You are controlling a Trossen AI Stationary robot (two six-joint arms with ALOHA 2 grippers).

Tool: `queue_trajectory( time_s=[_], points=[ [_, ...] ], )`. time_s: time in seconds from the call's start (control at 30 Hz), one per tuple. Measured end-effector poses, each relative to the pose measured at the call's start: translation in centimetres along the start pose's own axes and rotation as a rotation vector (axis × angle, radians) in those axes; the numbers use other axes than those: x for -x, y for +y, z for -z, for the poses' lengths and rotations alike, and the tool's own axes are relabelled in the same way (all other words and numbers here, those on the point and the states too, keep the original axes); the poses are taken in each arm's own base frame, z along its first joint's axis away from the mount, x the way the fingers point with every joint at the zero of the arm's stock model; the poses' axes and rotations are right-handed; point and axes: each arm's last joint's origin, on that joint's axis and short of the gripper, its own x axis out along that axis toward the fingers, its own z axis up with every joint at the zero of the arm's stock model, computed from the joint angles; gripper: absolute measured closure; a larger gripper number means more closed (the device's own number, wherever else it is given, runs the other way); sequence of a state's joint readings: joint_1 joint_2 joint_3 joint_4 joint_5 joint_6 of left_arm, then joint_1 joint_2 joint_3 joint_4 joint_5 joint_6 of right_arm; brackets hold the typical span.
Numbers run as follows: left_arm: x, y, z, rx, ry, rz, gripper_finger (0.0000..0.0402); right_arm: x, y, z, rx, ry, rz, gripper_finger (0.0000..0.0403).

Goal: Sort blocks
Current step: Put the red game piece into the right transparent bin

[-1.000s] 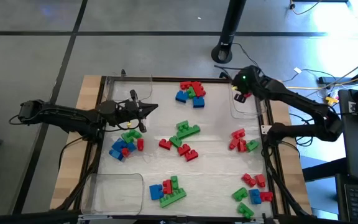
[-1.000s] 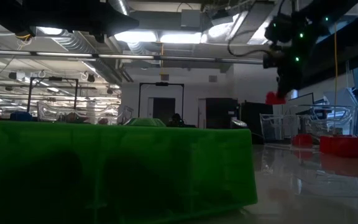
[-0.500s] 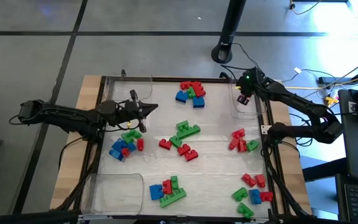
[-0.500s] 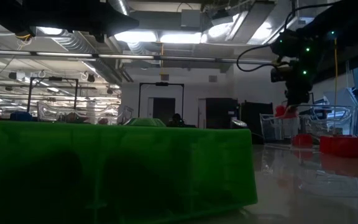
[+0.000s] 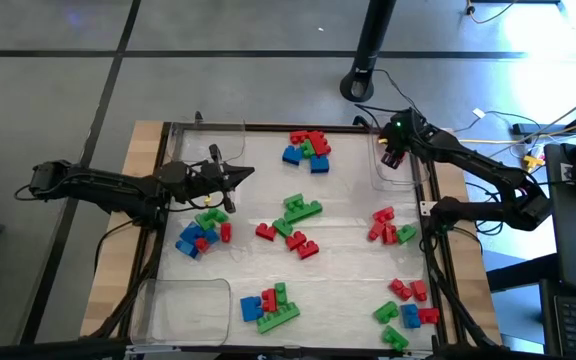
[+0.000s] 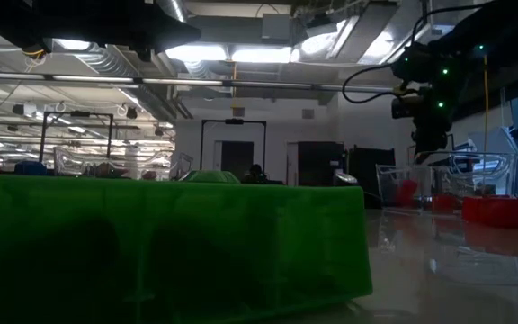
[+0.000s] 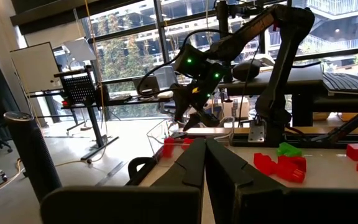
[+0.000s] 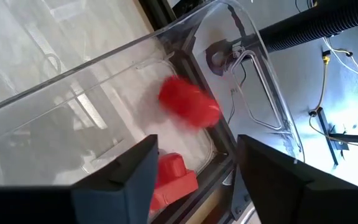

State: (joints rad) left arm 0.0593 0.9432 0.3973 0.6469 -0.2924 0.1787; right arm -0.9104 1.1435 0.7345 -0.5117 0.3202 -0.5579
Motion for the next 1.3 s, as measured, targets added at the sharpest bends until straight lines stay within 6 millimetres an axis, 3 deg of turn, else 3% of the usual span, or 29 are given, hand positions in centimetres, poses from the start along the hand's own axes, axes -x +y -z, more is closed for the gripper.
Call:
queue_trajectory(
  time_s=[0.17, 0.57, 0.87, 1.3],
  points=[
    [0.0, 0.0, 0.0, 0.000, 0.000, 0.000, 0.0398, 0.0, 0.0, 0.0, 0.027, 0.000, -0.001, 0.0155],
    [0.0, 0.0, 0.0, 0.000, 0.000, 0.000, 0.0398, 1.3, 1.5, -2.0, 0.114, -0.187, -0.194, 0.0159],
    [0.0, 0.0, 0.0, 0.000, 0.001, 0.000, 0.0398, 4.8, 6.7, -4.8, 0.330, -0.385, -0.337, 0.0159],
    [0.0, 0.0, 0.1, -0.001, 0.007, 0.001, 0.0398, 10.3, 14.1, -5.2, 0.458, -0.579, -0.554, 0.0159]
  ],
)
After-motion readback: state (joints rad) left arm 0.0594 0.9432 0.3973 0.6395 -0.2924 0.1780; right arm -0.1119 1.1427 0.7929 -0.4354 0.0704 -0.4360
